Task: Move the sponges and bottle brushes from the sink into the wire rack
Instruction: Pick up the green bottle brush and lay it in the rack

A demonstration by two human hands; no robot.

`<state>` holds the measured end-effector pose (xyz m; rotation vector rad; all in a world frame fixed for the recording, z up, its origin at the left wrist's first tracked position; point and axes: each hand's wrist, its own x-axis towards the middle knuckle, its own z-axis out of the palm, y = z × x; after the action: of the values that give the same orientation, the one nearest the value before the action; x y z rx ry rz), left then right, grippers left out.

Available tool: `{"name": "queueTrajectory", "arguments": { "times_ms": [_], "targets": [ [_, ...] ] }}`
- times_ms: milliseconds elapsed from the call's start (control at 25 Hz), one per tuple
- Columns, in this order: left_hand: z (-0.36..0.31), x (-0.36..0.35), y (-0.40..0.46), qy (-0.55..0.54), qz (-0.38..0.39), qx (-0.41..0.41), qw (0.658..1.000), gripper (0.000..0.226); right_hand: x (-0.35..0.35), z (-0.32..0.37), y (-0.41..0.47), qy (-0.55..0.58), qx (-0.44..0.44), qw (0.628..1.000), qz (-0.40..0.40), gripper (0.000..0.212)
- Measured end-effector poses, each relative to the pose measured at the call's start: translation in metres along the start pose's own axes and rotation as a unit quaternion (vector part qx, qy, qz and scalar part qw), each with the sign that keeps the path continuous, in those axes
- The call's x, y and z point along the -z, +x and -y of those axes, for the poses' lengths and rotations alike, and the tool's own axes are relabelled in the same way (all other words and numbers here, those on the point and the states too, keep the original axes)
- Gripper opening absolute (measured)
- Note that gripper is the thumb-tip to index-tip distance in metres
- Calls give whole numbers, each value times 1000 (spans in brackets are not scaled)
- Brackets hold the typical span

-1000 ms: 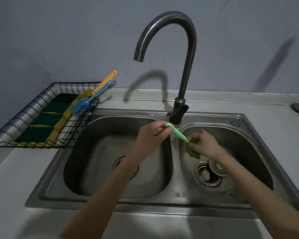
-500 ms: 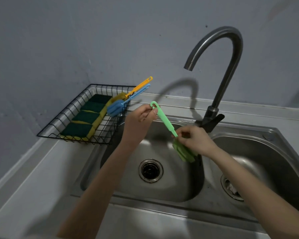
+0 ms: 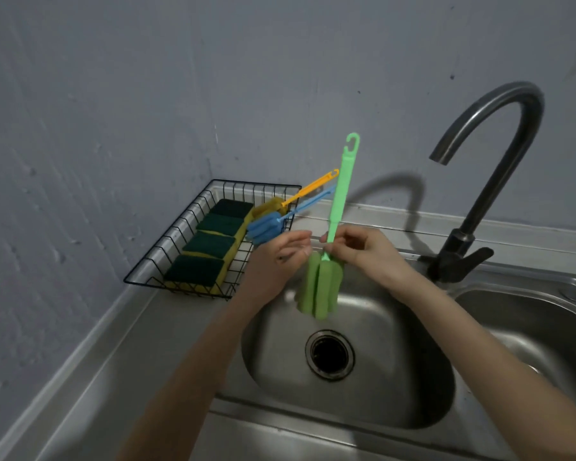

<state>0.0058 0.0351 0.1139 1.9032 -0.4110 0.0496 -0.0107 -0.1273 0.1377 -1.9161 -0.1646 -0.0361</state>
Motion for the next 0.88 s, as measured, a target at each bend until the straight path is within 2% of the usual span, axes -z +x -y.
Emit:
{"name": "queueTrajectory", "arguments": {
  "times_ms": [160, 280, 400, 600, 720, 880],
  "targets": [
    [13, 20, 13, -39, 47, 32, 998, 42, -13, 20, 29, 13, 23, 999, -26, 19],
    [22, 36, 22, -39, 52, 20, 998, 51, -30, 28, 48, 28, 35, 998, -34, 18],
    [29, 58, 38, 12, 28, -4, 1000, 51, -44, 30, 64, 51, 37, 997, -48, 14],
    [52, 81, 68, 101, 23, -19, 994, 49, -51, 31, 90, 111, 35, 985, -127, 17],
    [73, 77, 80, 104, 21, 0, 994, 48, -62, 15, 99, 103, 22, 983, -148, 23],
    [101, 59, 92, 103, 45, 18, 994, 48, -68, -13, 109, 109, -26, 981, -156, 14]
  ]
}}
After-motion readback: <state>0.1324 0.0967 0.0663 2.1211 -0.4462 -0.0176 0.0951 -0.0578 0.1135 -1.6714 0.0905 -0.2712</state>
